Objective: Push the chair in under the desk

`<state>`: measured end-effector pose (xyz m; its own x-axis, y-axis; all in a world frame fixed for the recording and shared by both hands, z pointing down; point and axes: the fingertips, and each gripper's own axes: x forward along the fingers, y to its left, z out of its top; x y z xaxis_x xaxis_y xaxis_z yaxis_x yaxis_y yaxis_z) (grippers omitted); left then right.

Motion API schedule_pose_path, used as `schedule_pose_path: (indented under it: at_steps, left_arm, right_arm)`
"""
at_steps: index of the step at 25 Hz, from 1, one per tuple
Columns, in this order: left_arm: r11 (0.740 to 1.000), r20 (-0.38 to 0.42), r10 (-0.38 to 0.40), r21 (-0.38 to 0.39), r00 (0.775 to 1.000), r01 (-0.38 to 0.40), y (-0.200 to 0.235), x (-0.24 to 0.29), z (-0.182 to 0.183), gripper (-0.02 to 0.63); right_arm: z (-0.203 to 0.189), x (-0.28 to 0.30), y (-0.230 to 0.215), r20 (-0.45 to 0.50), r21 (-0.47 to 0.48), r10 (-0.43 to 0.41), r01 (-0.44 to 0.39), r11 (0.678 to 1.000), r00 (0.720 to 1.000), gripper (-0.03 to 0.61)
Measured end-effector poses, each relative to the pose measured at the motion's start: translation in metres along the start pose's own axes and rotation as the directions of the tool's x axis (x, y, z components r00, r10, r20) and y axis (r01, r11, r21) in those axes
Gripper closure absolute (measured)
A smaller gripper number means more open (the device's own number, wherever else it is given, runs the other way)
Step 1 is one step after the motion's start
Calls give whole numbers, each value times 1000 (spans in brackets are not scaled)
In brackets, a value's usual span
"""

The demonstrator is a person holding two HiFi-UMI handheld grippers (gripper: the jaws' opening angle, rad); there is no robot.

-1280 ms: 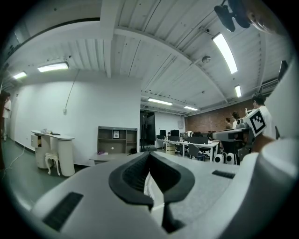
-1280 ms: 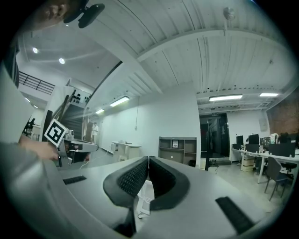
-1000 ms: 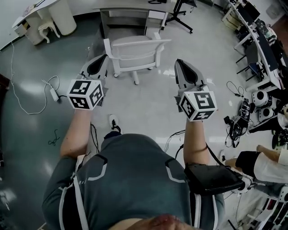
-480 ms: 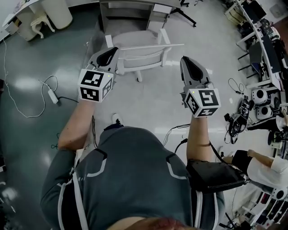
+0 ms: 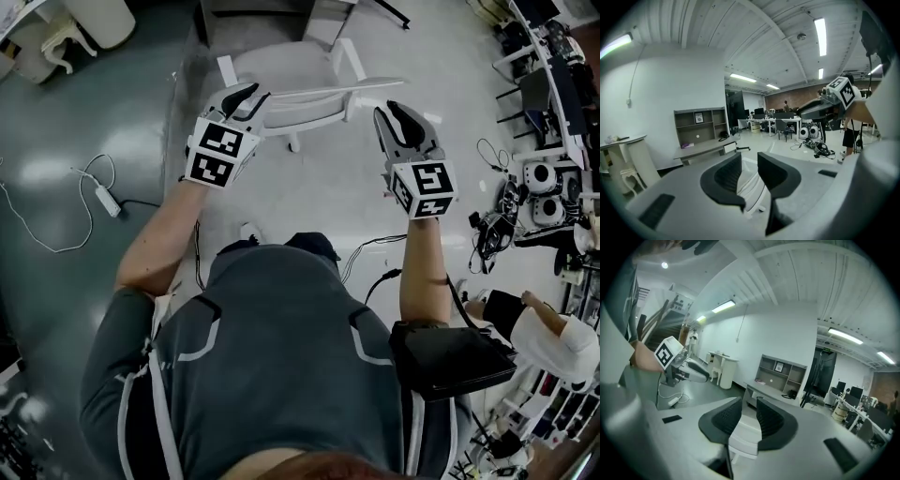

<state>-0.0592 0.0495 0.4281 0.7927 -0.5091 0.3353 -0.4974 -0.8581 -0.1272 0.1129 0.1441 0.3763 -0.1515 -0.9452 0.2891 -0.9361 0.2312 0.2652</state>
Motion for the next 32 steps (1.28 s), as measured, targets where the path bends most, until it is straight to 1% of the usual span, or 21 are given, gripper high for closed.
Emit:
schedule_pose_path:
  at_steps: [3, 6, 9, 11, 13, 16, 18, 21, 24, 27, 28, 30, 31, 32]
  left_arm:
    - [999, -57, -34, 27, 998, 36, 4, 18, -19, 460]
    - [997, -117, -52, 43, 992, 57, 4, 38, -33, 434]
    - [994, -203, -64, 76, 977, 81, 0, 63, -51, 420]
    - [988, -258, -72, 111, 964, 103, -4, 83, -63, 408]
    - [983, -299, -68, 141, 952, 115, -5, 103, -73, 407]
    - [972, -360, -71, 186, 930, 146, -9, 130, -85, 402]
    - [959, -400, -70, 226, 914, 172, -14, 146, -93, 402]
    - [939, -457, -64, 274, 887, 209, -21, 172, -107, 402]
    - [919, -501, -62, 309, 863, 245, -30, 189, -119, 402]
    - [904, -531, -67, 326, 845, 277, -38, 197, -132, 403]
    - [902, -536, -67, 328, 842, 280, -39, 199, -136, 404]
    - [905, -539, -48, 333, 841, 265, -38, 203, -141, 410]
    - [907, -543, -34, 335, 839, 254, -36, 205, -143, 425]
    - [909, -551, -21, 337, 834, 245, -34, 207, -143, 463]
  right_arm:
    - [-23, 24, 3, -93, -57, 41, -46, 997, 995, 437]
    - [-43, 45, -4, -171, -106, 75, -94, 990, 982, 414]
    - [-65, 66, -17, -224, -133, 98, -130, 982, 970, 405]
    - [-85, 84, -25, -266, -176, 125, -175, 969, 956, 393]
    - [-111, 103, -32, -326, -226, 157, -238, 945, 932, 359]
    - [-144, 127, -46, -410, -301, 171, -310, 902, 896, 337]
    - [-165, 140, -60, -466, -351, 168, -356, 866, 869, 329]
    - [-196, 157, -86, -539, -413, 164, -430, 803, 826, 321]
    - [-220, 167, -109, -597, -437, 154, -480, 761, 787, 321]
    - [-243, 177, -125, -646, -470, 117, -514, 718, 755, 321]
    - [-248, 180, -130, -658, -476, 106, -520, 710, 746, 322]
    - [-255, 188, -139, -672, -473, 93, -523, 709, 735, 322]
    - [-259, 191, -144, -678, -471, 88, -523, 710, 730, 322]
    - [-263, 193, -150, -687, -469, 82, -527, 708, 722, 322]
